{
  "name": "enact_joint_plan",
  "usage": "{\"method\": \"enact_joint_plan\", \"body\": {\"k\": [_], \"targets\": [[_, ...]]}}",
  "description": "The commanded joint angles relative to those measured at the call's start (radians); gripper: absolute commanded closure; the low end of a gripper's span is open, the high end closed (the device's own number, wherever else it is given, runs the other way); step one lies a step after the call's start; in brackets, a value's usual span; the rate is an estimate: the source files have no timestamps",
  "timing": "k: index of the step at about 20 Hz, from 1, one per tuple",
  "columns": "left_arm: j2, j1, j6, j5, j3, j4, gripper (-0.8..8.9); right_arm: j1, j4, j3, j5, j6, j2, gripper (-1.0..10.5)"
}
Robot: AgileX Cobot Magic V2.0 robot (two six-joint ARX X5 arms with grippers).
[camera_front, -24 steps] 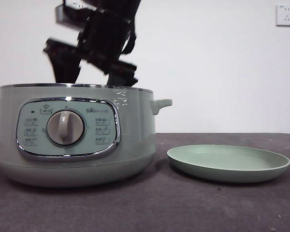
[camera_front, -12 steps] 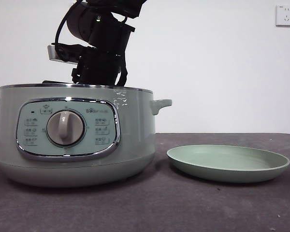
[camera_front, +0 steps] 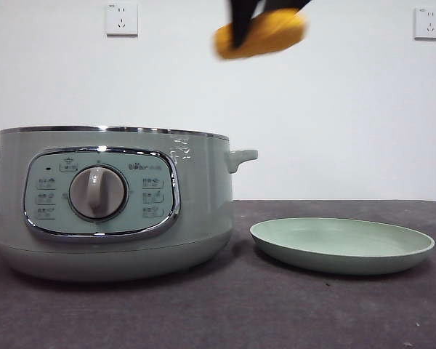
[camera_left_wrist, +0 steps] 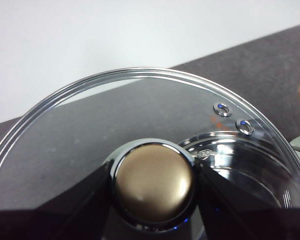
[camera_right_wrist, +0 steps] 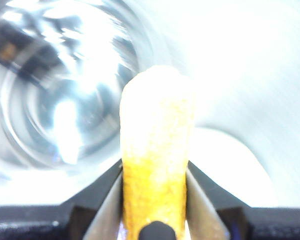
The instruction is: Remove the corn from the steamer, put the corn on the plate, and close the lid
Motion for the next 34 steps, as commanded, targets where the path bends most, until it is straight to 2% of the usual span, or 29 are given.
{"method": "enact_joint_plan", "body": {"k": [1, 3, 6, 9, 15, 19, 25, 27, 31, 34], "targets": [[0.024, 0.002, 0.001, 0.056, 0.020, 0.072, 8.22, -0.059, -0.101, -0.002, 0.000, 0.047, -0.027, 9.6], [0.052, 0.001, -0.020, 0.111, 0.020, 0.089, 8.22, -0.124, -0.167, -0.013, -0.003, 0.068, -0.027, 9.6], [0.070, 0.000, -0.023, 0.141, 0.020, 0.094, 8.22, -0.165, -0.146, -0.093, -0.002, 0.080, -0.027, 9.6], [0.071, 0.000, -0.024, 0.140, 0.020, 0.094, 8.22, -0.169, -0.013, -0.253, -0.002, 0.080, -0.027, 9.6], [0.071, 0.000, -0.023, 0.140, 0.020, 0.093, 8.22, -0.169, 0.431, -0.620, -0.006, 0.114, -0.025, 9.6], [0.071, 0.001, -0.023, 0.140, 0.020, 0.082, 8.22, -0.182, 0.673, -0.798, -0.008, 0.117, -0.018, 9.6], [0.071, 0.000, -0.023, 0.141, 0.020, 0.069, 8.22, -0.213, 0.714, -0.829, -0.010, 0.114, 0.051, 9.6], [0.071, 0.000, -0.023, 0.141, 0.020, 0.064, 8.22, -0.221, 0.705, -0.829, -0.010, 0.114, 0.065, 9.1], [0.071, 0.000, -0.023, 0.141, 0.020, 0.058, 8.22, -0.222, 0.697, -0.829, -0.009, 0.117, 0.068, 7.0], [0.071, 0.000, -0.024, 0.149, 0.020, 0.055, 8.22, -0.223, 0.697, -0.829, -0.008, 0.124, 0.067, 5.9]]}}
